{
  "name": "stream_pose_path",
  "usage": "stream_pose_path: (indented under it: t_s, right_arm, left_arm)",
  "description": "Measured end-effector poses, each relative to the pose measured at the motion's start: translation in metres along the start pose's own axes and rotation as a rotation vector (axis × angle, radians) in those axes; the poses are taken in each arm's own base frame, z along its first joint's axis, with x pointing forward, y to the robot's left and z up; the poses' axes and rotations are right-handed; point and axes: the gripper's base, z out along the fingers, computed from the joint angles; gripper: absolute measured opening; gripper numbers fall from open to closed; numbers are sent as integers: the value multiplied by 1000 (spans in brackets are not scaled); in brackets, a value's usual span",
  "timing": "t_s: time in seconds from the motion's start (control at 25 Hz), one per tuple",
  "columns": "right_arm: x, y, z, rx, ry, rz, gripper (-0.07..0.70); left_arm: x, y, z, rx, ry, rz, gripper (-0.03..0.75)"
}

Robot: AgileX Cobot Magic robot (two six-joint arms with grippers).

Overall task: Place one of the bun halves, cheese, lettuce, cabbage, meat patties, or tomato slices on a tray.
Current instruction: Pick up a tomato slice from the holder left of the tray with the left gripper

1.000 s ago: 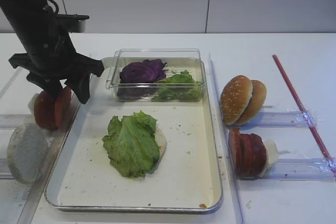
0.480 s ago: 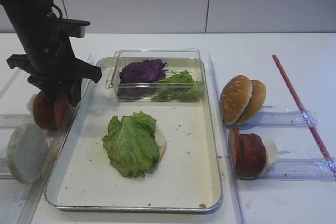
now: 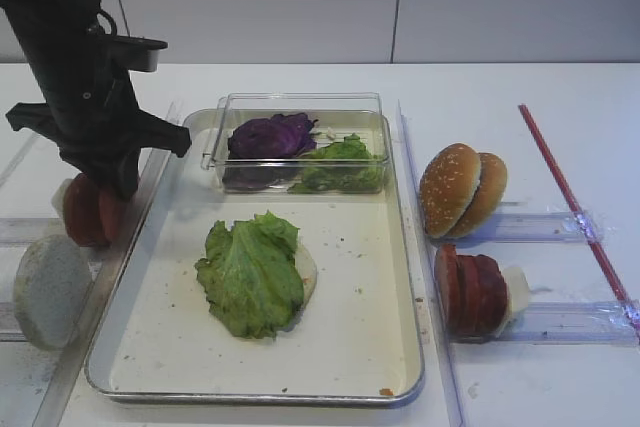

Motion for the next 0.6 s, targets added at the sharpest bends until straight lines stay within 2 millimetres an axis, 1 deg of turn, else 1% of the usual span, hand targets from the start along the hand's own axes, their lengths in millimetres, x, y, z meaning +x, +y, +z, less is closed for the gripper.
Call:
stream_pose_path:
  t_s: [0.08, 0.2, 0.4, 0.56, 0.6]
  right_arm:
    - [0, 0, 0, 0, 0, 0, 549]
    - [0, 0, 0, 0, 0, 0, 549]
    - [0, 0, 0, 0, 0, 0, 549]
    - [0, 0, 0, 0, 0, 0, 549]
    - [0, 0, 0, 0, 0, 0, 549]
  left_arm:
    - [0, 0, -1, 0, -2, -7, 41]
    - [2, 1, -10, 2, -24, -10, 41]
    - [2, 2, -45, 9, -103, -17, 41]
    - [7, 4, -77, 16, -194, -18, 41]
    - [9, 4, -83, 16, -209, -14, 41]
